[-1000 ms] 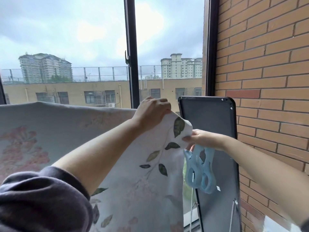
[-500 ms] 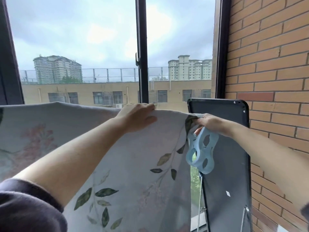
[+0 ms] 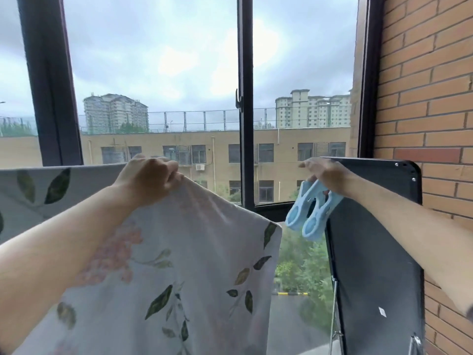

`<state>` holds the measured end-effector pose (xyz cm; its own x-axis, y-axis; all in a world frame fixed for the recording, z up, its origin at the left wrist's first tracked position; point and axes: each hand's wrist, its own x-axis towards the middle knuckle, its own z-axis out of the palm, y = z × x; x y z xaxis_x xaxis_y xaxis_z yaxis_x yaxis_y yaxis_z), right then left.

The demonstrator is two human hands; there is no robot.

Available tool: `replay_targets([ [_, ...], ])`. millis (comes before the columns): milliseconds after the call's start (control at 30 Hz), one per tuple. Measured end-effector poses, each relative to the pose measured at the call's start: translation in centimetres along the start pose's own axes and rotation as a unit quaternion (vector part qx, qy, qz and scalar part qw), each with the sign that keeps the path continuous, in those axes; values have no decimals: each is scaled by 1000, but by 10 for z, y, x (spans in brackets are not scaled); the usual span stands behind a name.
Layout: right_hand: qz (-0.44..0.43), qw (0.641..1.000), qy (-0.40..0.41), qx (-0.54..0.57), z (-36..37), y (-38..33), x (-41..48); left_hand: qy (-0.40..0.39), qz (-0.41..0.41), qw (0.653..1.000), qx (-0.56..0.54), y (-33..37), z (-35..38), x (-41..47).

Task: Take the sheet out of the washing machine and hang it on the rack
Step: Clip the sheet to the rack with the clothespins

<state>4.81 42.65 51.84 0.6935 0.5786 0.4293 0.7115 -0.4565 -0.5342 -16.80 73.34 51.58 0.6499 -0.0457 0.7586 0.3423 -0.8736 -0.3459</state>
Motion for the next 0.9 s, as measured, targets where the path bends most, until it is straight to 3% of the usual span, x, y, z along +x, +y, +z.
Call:
replay_targets([
  [233,-161,982,100,-21,34,-135,17,6,-83,996,11,-87,-27,-56],
  [500,-267,939,205,-73,80,-281,29,-28,-157,986,36,-186,-54,-113],
  [667,-303,914,230,-138,102,-337,29,100,-165,980,54,-200,-42,-130],
  [900,-330,892,224,-212,120,-385,26,142,-157,977,24,-199,-33,-126],
])
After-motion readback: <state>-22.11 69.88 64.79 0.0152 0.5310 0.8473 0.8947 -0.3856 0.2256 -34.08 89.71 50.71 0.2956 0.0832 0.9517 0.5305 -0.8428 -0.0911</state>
